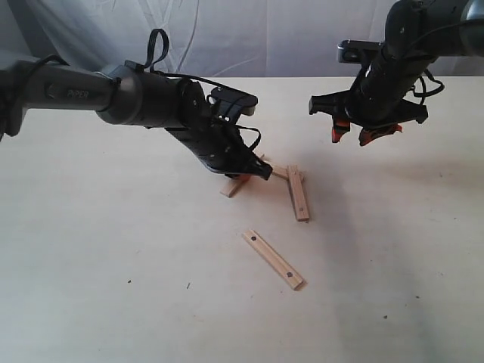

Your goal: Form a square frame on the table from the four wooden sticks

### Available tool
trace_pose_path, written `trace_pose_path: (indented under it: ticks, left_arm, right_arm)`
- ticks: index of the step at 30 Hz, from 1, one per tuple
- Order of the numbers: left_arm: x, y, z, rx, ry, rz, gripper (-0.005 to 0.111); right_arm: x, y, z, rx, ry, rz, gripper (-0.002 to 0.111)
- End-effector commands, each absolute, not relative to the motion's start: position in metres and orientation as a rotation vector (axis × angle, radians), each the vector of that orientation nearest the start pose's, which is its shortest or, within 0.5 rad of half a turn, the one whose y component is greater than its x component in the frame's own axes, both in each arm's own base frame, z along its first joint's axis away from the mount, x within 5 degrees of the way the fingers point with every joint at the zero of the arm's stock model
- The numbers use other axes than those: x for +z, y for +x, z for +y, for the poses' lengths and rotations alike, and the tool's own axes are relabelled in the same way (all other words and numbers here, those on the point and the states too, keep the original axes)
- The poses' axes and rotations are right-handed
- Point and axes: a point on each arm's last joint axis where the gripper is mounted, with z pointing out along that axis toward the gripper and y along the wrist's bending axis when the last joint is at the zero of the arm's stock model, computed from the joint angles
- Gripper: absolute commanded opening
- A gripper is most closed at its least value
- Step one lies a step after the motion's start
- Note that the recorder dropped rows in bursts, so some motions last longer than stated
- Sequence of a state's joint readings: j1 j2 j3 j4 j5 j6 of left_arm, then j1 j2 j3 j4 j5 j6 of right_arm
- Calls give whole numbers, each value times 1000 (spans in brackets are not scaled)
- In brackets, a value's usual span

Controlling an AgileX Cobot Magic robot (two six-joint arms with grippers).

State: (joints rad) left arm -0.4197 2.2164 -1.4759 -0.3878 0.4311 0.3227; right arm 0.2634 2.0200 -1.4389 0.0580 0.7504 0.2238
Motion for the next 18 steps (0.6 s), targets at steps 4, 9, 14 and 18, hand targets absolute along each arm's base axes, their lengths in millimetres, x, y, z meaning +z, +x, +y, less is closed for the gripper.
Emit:
trace_pose_path:
  ticks: [4,9,14,18]
  left_arm:
    - [106,409,-201,-392,551,2637,0]
    - [111,409,-202,-403,539,2634,4]
    - [132,409,-202,-412,538,2587,33]
    - [151,409,-200,-420,538,2555,48]
  right_arm:
    - [174,400,110,176,-2,2868,47]
    - [189,395,108,178,-11,2858,47]
    - [207,390,107,187,-39,2834,47]
    - [206,387,108,200,-27,2864,47]
